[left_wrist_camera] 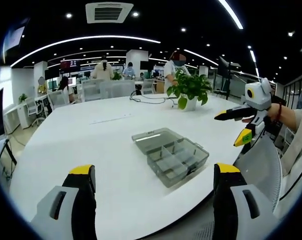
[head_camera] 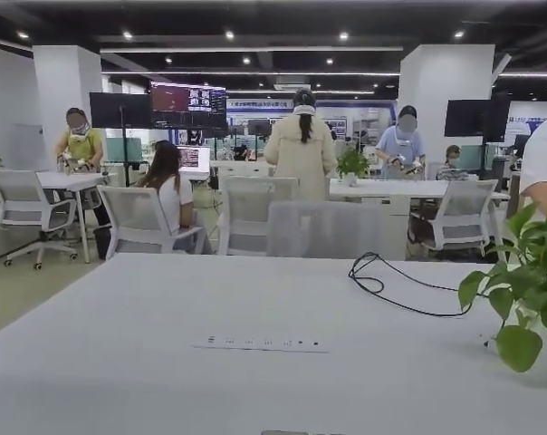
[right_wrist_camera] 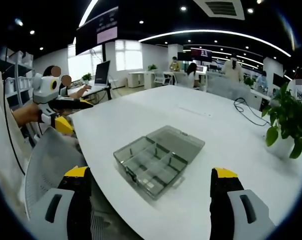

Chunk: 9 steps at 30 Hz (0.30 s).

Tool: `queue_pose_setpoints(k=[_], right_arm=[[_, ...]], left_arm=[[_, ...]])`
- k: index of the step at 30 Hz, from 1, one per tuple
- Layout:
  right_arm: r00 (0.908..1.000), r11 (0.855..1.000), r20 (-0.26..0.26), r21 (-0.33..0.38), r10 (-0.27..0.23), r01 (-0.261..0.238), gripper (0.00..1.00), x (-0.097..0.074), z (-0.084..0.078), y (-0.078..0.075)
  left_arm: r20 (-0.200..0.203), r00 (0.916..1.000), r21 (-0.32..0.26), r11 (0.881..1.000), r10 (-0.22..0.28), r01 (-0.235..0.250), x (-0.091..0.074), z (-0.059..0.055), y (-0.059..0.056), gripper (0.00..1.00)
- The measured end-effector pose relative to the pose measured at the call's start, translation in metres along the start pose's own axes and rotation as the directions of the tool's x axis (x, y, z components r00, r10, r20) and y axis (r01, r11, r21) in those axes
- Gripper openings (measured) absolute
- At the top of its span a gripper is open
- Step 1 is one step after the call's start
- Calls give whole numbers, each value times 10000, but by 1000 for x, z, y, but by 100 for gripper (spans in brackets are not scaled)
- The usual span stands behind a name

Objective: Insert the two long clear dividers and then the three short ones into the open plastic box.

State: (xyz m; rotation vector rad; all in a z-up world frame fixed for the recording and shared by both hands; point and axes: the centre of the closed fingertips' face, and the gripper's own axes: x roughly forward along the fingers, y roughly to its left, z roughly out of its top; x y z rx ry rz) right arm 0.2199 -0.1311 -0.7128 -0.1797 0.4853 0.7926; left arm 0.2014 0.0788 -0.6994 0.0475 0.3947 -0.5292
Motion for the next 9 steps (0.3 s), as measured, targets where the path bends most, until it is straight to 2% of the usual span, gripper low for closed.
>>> queue_pose_setpoints(k=[4,9], right_arm=[[10000,10000,88,87,-22,21,100,2,1,-1],[10000,9998,2,-216,43,-42,100,5,0,0]], left_arm=[[-65,9999,24,10000,83,-82,0,-1,1,100],[-126,9999,79,9999,87,-86,2,-1,1,100]])
